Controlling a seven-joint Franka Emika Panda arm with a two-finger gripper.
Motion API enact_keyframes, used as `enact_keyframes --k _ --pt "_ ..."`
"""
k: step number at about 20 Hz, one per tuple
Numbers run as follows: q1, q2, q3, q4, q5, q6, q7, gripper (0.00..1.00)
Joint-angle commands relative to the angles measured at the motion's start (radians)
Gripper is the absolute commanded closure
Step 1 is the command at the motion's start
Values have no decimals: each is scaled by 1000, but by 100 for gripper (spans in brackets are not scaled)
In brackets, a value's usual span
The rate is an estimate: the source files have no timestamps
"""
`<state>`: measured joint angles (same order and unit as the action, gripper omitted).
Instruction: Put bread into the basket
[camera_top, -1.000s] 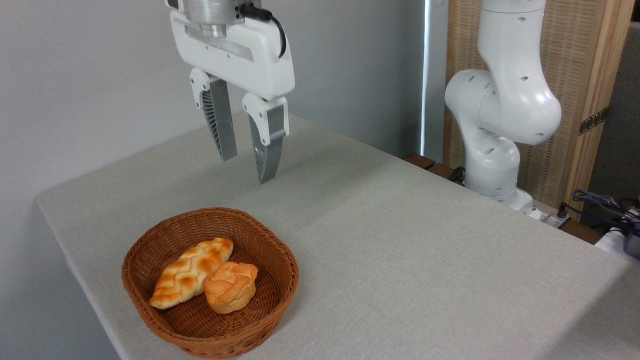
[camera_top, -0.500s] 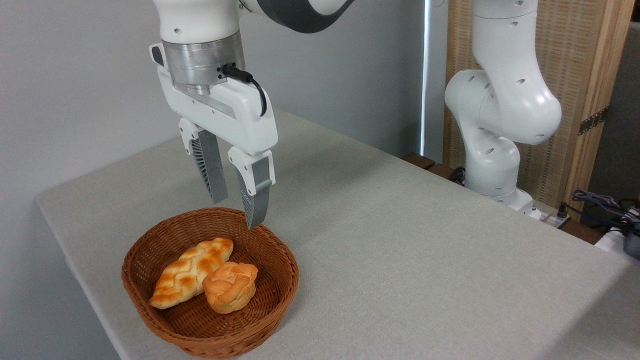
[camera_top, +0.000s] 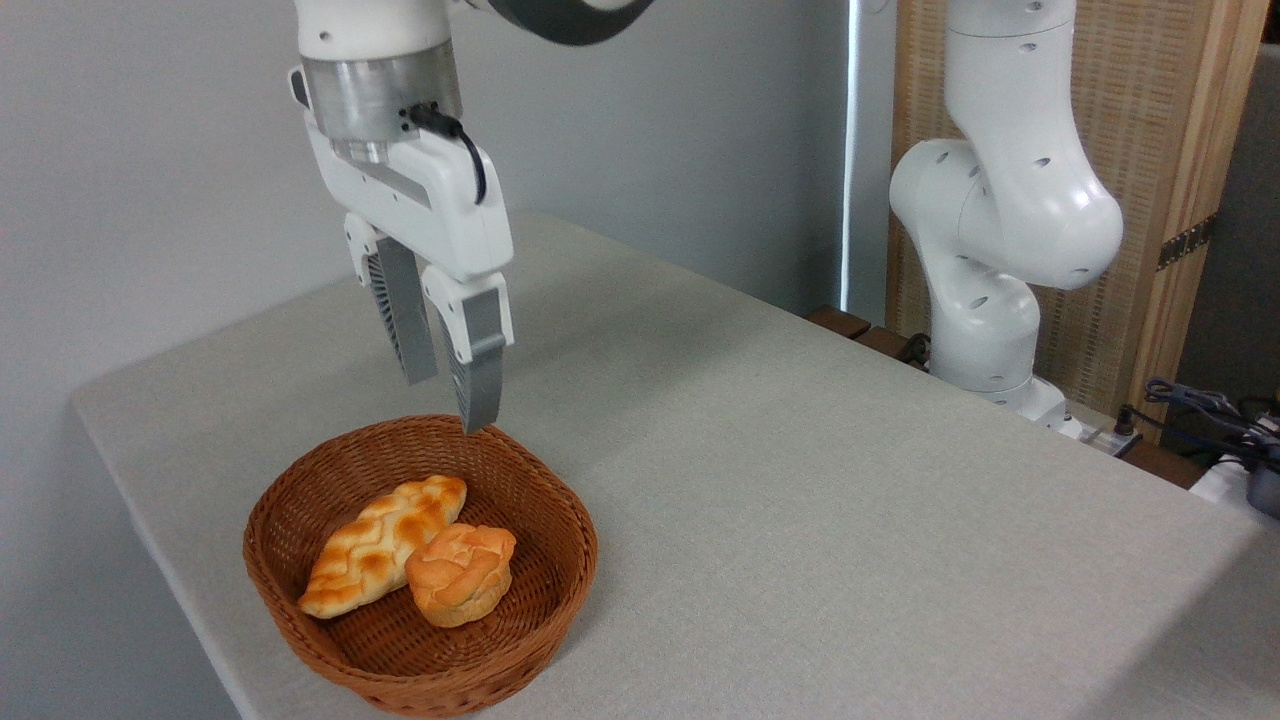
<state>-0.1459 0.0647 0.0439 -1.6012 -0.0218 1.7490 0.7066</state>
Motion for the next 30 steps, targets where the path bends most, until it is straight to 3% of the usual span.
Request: enact_keyframes --k 1,3,8,13,30 --pt "3 -75 4 -26 19 -38 57 0" --pt "28 -103 11 -31 17 -74 71 0" --pt "29 -109 -35 -31 29 -112 64 0" --pt "29 -125 -38 -29 28 -169 53 0" --pt "20 -114 -27 -25 20 -187 65 0"
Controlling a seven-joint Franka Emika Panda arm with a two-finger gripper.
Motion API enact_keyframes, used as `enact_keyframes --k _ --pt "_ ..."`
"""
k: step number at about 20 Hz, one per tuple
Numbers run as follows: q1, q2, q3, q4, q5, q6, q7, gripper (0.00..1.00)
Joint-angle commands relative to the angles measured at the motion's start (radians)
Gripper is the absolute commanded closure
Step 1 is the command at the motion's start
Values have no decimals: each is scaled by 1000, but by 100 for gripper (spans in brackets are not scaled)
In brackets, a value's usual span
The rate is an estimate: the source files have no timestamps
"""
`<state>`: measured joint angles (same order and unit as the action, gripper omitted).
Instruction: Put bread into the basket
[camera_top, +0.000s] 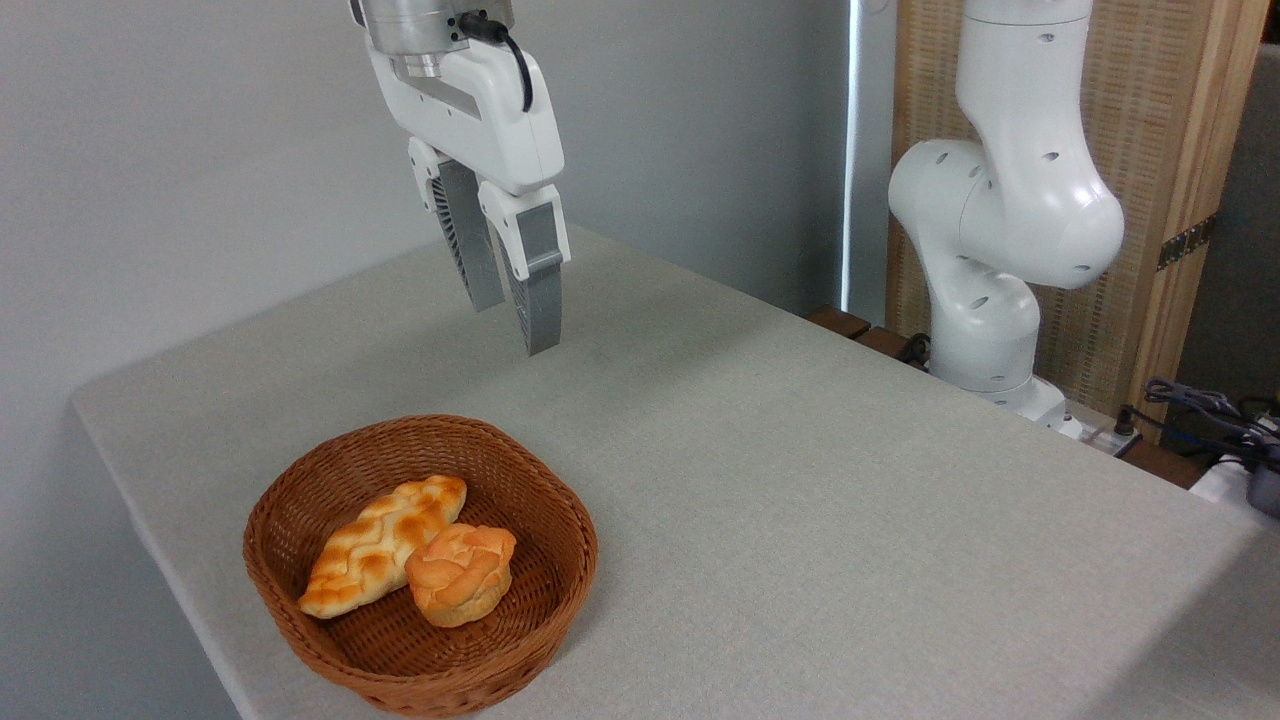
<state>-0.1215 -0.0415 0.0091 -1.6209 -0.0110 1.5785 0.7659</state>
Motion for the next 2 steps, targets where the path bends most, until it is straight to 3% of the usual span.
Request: enact_keyframes --k 1,2 --pt "-4 -8 8 -5 9 -17 1 0" --pt "-4 -6 8 -5 9 -17 -3 0"
